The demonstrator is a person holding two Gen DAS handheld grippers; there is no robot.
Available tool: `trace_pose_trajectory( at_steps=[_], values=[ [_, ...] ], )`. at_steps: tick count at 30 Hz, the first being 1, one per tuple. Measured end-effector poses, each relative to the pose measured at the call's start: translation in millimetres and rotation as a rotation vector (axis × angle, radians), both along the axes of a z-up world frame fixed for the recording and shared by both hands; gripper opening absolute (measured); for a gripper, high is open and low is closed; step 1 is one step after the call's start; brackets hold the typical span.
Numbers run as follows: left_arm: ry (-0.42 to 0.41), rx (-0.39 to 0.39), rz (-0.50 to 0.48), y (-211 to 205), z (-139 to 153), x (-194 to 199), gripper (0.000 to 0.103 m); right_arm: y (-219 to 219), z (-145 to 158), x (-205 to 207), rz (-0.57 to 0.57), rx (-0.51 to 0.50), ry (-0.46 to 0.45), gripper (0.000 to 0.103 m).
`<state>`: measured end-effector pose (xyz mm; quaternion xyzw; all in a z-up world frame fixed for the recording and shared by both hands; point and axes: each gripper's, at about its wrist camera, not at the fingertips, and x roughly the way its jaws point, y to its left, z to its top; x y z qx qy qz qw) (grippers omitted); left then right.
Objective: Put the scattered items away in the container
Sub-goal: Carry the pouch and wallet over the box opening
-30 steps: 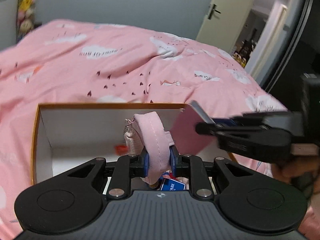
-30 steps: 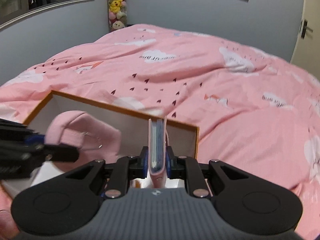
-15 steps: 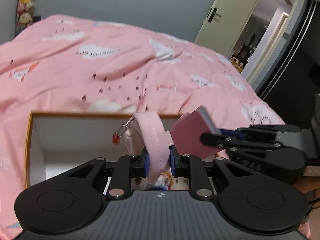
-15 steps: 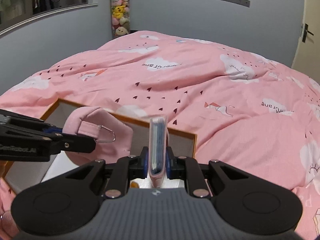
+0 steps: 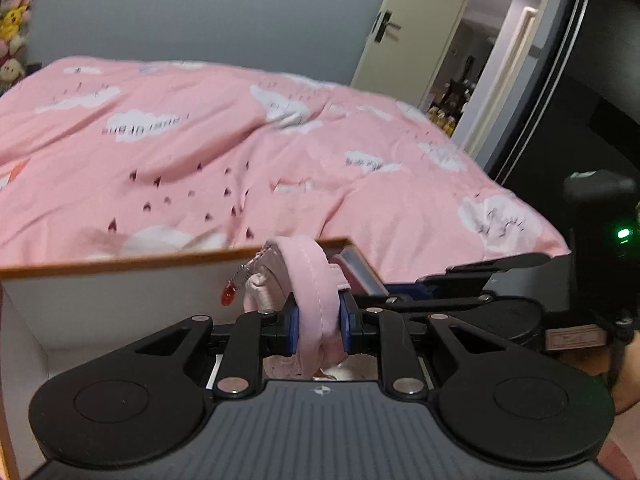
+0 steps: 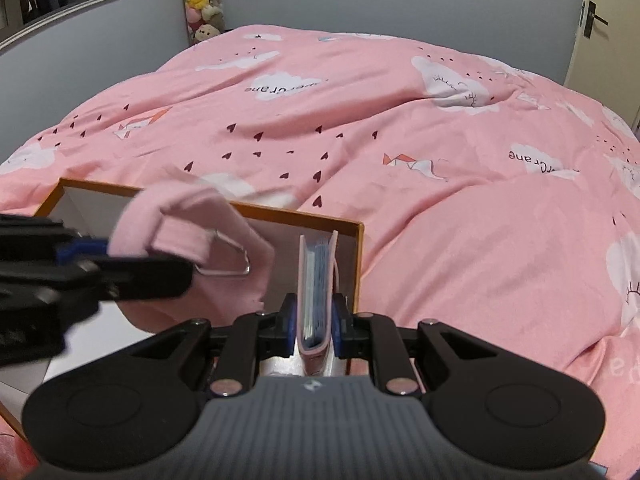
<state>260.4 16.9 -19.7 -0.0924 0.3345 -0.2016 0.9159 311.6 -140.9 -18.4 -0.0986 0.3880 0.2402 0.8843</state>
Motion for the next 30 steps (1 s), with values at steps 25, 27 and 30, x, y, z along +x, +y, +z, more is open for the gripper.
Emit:
trace_pose_trajectory(
  at_steps=[25, 27, 30],
  values=[
    [0.103, 0.004, -0.014, -16, -48, 28, 0.023, -12, -8, 8, -0.03, 0.046, 0.076, 0.02],
    [0.107, 0.0, -0.012, -16, -46, 28, 0.023, -15, -6, 9, -0.031, 0.068, 0.094, 0.021],
    [0.117, -0.001, -0.007, -16, -45, 28, 0.024, -20, -3, 7, -0.038, 0.104, 0.123, 0.023]
  ],
)
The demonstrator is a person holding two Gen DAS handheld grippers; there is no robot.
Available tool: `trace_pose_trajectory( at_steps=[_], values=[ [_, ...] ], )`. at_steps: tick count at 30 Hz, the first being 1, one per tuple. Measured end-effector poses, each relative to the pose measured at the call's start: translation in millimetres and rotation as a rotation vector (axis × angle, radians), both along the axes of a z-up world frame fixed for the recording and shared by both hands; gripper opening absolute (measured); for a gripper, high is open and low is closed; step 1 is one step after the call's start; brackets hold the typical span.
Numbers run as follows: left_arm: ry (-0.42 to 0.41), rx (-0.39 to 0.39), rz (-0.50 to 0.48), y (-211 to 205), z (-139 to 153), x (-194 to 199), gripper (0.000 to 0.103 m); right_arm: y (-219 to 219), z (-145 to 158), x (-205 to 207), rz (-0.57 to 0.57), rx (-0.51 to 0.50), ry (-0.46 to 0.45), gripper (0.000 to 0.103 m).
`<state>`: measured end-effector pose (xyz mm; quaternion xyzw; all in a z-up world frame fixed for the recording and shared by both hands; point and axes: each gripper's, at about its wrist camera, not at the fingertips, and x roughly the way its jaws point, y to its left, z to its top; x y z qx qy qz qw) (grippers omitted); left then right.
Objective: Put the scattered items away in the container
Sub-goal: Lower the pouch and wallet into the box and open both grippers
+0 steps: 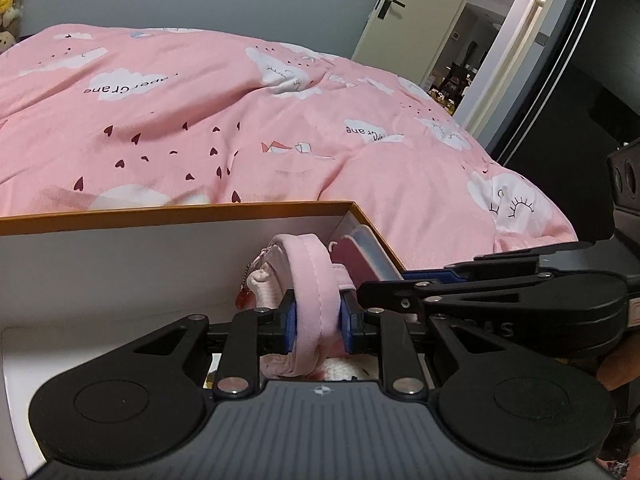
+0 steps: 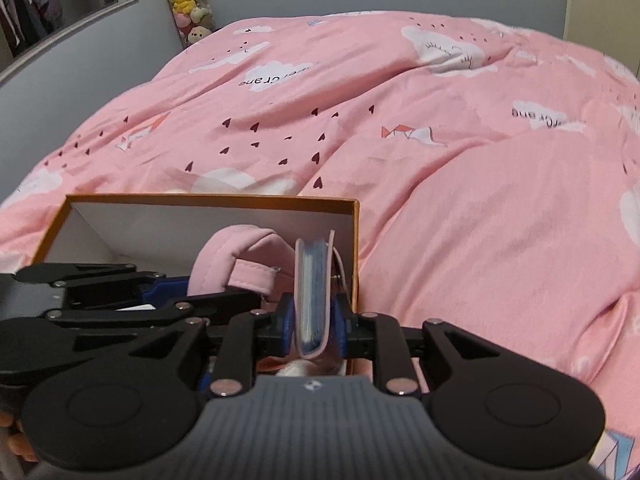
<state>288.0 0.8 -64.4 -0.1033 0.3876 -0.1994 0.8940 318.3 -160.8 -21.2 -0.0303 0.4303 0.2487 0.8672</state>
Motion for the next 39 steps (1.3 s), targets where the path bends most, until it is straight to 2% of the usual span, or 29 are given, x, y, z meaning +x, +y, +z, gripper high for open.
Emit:
trace_pose_trajectory(
  at_steps=[3, 5, 9, 11, 14, 17, 22, 24, 28, 32, 39],
  values=[
    [0.041, -0.031, 0.013, 3, -1, 3, 0.028, -7, 7, -5, -0.006, 0.037, -0.003, 0.031],
    [0.072, -0.048, 0.019, 5, -3, 5, 0.04, -11, 12, -10, -0.008, 0.067, -0.004, 0.036],
    [0.08, 0.028, 0.018, -3, -2, -2, 0.042, -17, 17, -21, -0.032, 0.045, -0.051, 0.037],
    [0.088, 0.044, 0.03, -5, 0, -4, 0.03, -21, 17, -27, -0.039, 0.053, -0.055, 0.037],
    [0.083, 0.056, 0.031, -9, 0, -3, 0.025, -26, 16, -32, -0.043, 0.067, -0.048, 0.037],
    [0.083, 0.028, 0.049, -11, 0, 0, 0.021, -29, 13, -35, -0.053, 0.065, -0.047, 0.037],
    [0.042, 0.003, 0.049, -22, 3, 1, 0.019, -35, 9, -37, -0.062, 0.074, -0.036, 0.037],
    [0.036, 0.022, 0.044, -29, 2, 3, 0.019, -35, 7, -37, -0.071, 0.072, -0.031, 0.034],
    [0.064, 0.043, 0.048, -30, -5, 8, 0.018, -38, 4, -36, -0.079, 0.077, -0.018, 0.034],
    [0.098, 0.03, 0.034, -28, -12, 11, 0.017, -36, 2, -37, -0.073, 0.078, -0.013, 0.034],
    [0.068, 0.085, 0.04, -40, -8, 7, 0.019, -40, 2, -39, -0.086, 0.074, -0.01, 0.032]
  ],
)
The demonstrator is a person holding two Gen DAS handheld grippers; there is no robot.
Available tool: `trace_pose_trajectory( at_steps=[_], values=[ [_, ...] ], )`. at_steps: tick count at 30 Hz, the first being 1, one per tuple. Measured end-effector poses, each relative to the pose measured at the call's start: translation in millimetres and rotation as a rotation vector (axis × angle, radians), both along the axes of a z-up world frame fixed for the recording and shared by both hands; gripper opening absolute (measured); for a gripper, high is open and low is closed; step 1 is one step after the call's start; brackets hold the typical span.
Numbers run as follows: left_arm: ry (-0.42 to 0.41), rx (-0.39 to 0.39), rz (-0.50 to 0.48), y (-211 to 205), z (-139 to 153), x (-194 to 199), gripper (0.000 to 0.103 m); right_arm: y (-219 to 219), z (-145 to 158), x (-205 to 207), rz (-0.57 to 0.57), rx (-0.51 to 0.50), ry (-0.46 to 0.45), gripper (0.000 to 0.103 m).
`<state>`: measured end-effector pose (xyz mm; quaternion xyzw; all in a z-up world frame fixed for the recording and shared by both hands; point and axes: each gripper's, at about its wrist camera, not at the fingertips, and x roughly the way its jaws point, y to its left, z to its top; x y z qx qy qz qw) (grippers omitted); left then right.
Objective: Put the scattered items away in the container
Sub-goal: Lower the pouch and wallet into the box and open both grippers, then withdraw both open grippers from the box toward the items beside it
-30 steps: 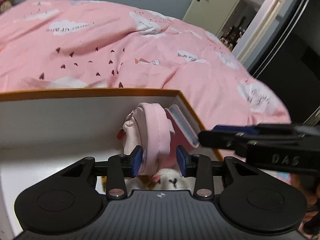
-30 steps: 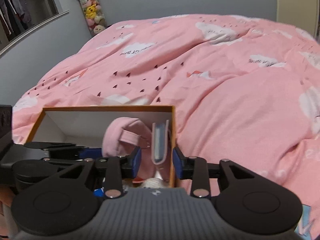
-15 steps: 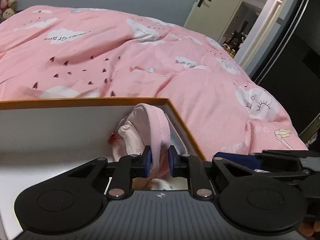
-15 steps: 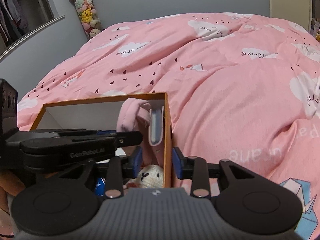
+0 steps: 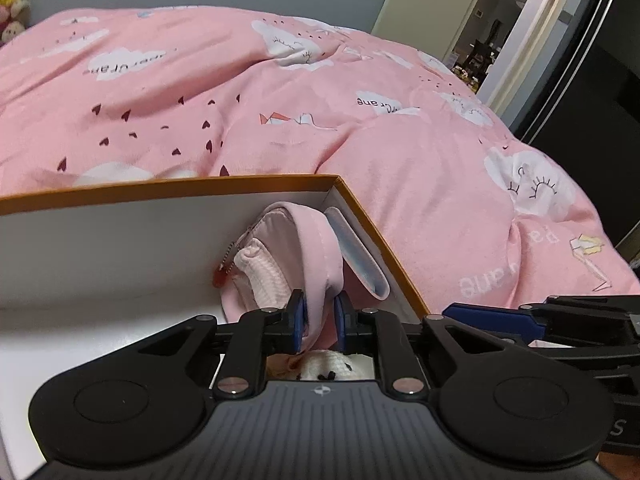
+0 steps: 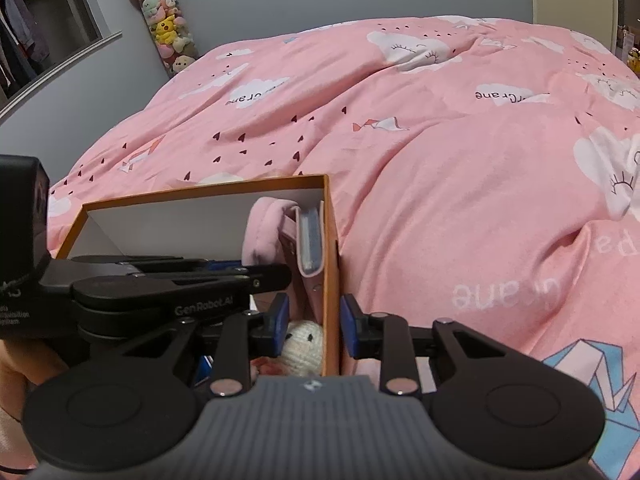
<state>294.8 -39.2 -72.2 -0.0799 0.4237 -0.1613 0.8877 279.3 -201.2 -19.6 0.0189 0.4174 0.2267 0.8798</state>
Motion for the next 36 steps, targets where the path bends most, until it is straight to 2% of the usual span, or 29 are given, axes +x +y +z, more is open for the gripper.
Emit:
trace_pose_trajectory(
  at_steps=[4, 9, 10, 11, 17, 23, 30, 36],
  values=[
    [-0.01, 0.006, 0.031, 2, 3, -4, 0.024, -1, -1, -1, -0.006, -0.012, 0.004, 0.033],
    [-0.025, 0.044, 0.056, 5, 8, -11, 0.043, 2, 3, -6, -0.005, -0.019, -0.006, 0.037],
    [-0.028, 0.046, 0.064, 6, 9, -12, 0.053, 2, 3, -6, -0.008, -0.021, -0.006, 0.038],
    [-0.034, 0.044, 0.072, 8, 10, -14, 0.055, 1, 4, -7, -0.011, -0.024, -0.006, 0.04],
    [-0.061, 0.011, 0.08, 15, 20, -24, 0.057, 1, 8, -15, -0.021, -0.041, -0.016, 0.045],
    [-0.096, 0.008, 0.08, 23, 35, -40, 0.058, -2, 17, -25, -0.029, -0.043, -0.038, 0.046],
    [-0.131, 0.003, 0.126, 40, 54, -66, 0.058, -1, 26, -42, -0.026, -0.025, -0.061, 0.046],
    [-0.201, 0.028, 0.151, 46, 73, -94, 0.058, 4, 35, -63, 0.013, 0.003, -0.091, 0.055]
  ],
)
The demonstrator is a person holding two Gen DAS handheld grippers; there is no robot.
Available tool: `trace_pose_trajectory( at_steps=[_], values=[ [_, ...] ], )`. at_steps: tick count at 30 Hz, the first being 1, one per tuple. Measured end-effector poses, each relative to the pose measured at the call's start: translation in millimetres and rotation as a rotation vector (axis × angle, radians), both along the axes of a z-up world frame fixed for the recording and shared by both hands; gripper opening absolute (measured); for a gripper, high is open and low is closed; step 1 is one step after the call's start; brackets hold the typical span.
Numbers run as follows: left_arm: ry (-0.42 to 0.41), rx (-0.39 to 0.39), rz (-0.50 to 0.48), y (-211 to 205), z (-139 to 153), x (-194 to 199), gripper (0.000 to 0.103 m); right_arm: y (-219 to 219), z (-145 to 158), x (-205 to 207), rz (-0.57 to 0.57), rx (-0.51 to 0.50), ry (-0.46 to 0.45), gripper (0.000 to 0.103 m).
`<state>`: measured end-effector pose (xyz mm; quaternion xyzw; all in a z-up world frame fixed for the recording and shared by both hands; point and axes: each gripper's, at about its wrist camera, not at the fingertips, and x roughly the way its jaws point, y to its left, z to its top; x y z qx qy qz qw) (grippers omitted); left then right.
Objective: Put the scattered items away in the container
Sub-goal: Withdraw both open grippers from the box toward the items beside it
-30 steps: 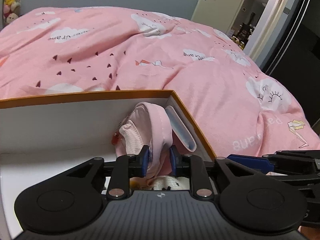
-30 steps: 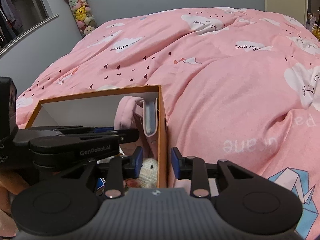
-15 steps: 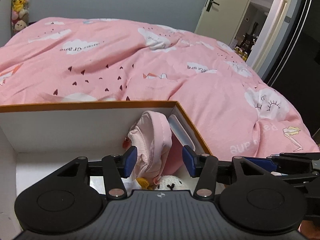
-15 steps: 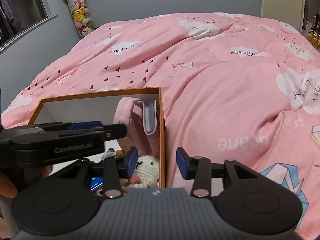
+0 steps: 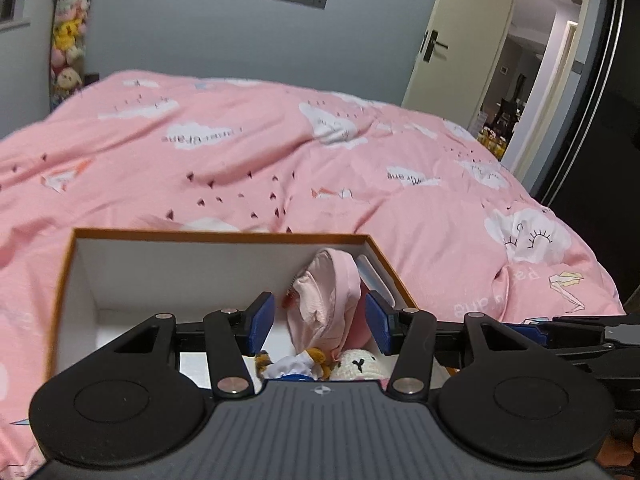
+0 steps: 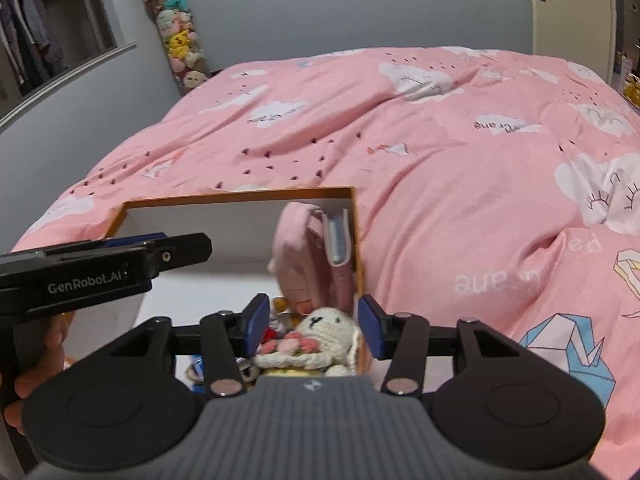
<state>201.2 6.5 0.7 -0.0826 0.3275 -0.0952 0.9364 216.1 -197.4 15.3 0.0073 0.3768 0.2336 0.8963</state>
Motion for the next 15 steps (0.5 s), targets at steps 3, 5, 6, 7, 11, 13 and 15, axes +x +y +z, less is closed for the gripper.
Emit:
trace_pose_trajectory(
  at_steps=[3, 5, 6, 7, 11, 13, 15],
  values=[
    [-0.028, 0.0, 0.004, 0, 8, -13, 0.058, 2, 5, -11, 0.024, 0.006, -0.02, 0.058],
    [-0.049, 0.013, 0.005, -1, 13, -21, 0.058, 3, 8, -19, 0.038, 0.012, -0.038, 0.066],
    [-0.062, 0.025, 0.008, -2, 15, -25, 0.058, 3, 9, -23, 0.044, 0.013, -0.047, 0.066],
    [-0.077, 0.038, 0.01, -3, 17, -30, 0.058, 3, 10, -27, 0.048, 0.012, -0.058, 0.066],
    [-0.132, 0.081, 0.002, -5, 23, -50, 0.058, 2, 9, -38, 0.047, -0.001, -0.076, 0.068],
    [-0.141, 0.098, 0.003, -7, 24, -58, 0.058, 1, 7, -42, 0.048, -0.003, -0.067, 0.068],
    [-0.149, 0.11, 0.005, -7, 25, -66, 0.058, 0, 5, -45, 0.046, -0.005, -0.063, 0.069]
  ],
)
